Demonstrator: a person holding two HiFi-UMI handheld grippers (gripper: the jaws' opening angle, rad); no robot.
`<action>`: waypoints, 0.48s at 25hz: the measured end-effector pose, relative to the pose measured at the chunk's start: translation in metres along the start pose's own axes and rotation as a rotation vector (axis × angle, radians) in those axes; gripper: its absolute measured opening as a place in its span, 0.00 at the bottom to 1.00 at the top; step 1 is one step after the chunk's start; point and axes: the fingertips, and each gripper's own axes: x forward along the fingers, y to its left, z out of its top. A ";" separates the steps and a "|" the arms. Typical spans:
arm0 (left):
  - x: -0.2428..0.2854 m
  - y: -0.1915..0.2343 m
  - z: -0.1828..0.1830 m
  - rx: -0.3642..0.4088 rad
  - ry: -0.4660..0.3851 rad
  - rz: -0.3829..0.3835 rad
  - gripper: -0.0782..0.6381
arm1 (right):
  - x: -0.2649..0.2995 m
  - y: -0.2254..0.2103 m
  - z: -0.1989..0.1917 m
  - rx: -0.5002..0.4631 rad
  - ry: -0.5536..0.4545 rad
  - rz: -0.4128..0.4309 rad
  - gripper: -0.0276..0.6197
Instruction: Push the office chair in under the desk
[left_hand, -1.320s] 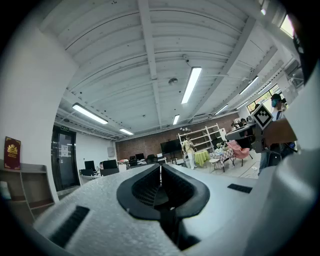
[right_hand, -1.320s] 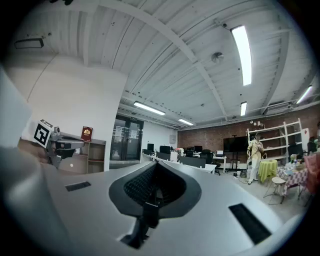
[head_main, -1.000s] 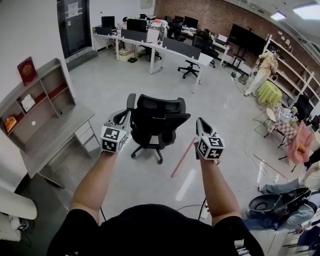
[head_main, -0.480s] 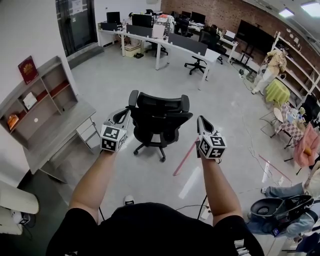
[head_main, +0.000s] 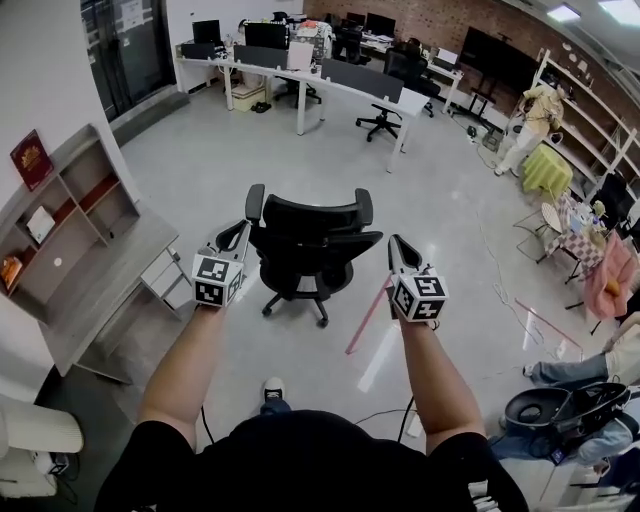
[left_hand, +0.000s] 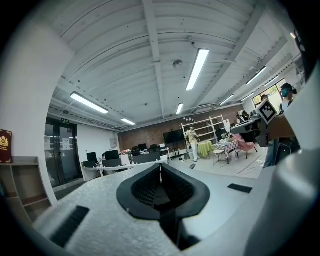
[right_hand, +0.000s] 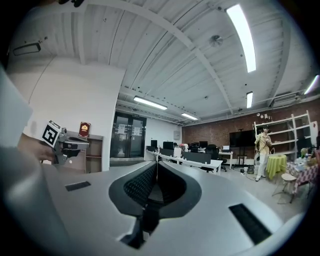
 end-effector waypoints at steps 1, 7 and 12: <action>0.008 0.006 -0.002 0.000 -0.001 -0.004 0.14 | 0.008 -0.003 -0.002 0.002 0.005 -0.008 0.06; 0.061 0.052 -0.018 -0.007 -0.007 -0.041 0.14 | 0.071 -0.007 -0.001 0.008 0.012 -0.051 0.06; 0.096 0.099 -0.031 -0.008 -0.011 -0.068 0.14 | 0.126 0.008 0.011 -0.003 0.009 -0.070 0.06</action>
